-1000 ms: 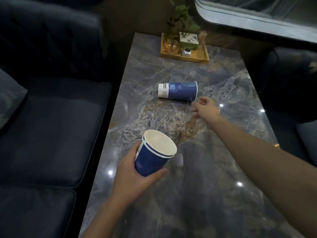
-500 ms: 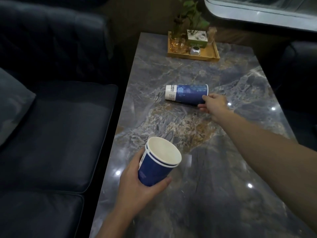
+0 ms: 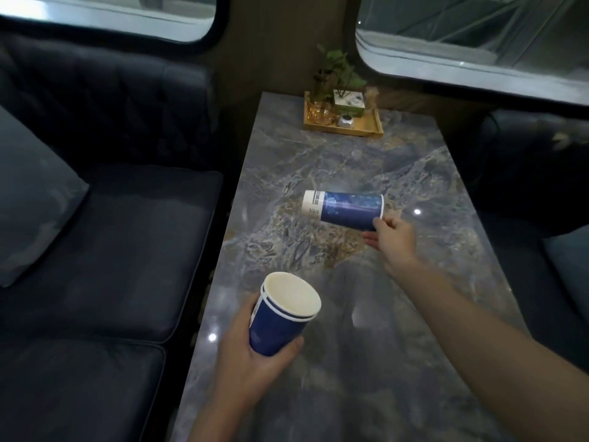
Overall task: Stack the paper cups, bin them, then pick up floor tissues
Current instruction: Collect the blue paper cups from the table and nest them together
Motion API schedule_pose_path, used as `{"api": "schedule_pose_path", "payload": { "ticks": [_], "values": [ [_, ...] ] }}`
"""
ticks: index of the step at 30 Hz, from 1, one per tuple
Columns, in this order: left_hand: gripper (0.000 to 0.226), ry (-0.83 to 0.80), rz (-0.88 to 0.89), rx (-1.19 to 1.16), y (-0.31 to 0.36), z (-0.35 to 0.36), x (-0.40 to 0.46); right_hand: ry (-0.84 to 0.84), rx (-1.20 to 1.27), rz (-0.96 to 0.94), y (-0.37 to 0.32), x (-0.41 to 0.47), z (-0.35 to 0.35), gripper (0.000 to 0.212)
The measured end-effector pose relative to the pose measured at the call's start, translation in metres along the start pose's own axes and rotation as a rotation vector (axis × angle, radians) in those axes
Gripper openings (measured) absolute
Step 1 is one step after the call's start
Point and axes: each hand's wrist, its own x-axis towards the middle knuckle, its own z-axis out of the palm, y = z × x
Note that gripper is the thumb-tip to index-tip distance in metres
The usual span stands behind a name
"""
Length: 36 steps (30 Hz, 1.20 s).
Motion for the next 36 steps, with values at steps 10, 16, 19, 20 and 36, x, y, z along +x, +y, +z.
{"api": "schedule_pose_path", "payload": {
  "ticks": [10, 16, 19, 20, 36],
  "values": [
    [0.095, 0.039, -0.063, -0.051, 0.007, -0.020, -0.104, -0.042, 0.204, -0.030, -0.003, -0.148, -0.070, 0.010],
    [0.086, 0.030, -0.064, -0.016, 0.012, -0.026, -0.154, -0.109, 0.267, -0.043, -0.001, -0.213, -0.102, 0.007],
    [0.091, 0.025, -0.165, -0.081, 0.010, -0.029, -0.177, -0.104, 0.261, -0.060, 0.005, -0.246, -0.115, 0.009],
    [0.089, 0.016, -0.174, -0.080, 0.010, -0.030, -0.185, -0.098, 0.247, -0.070, 0.010, -0.257, -0.119, 0.010],
    [0.093, -0.075, -0.193, 0.042, -0.002, -0.034, -0.257, -0.109, 0.173, 0.073, 0.073, -0.333, -0.175, 0.016]
  ]
}}
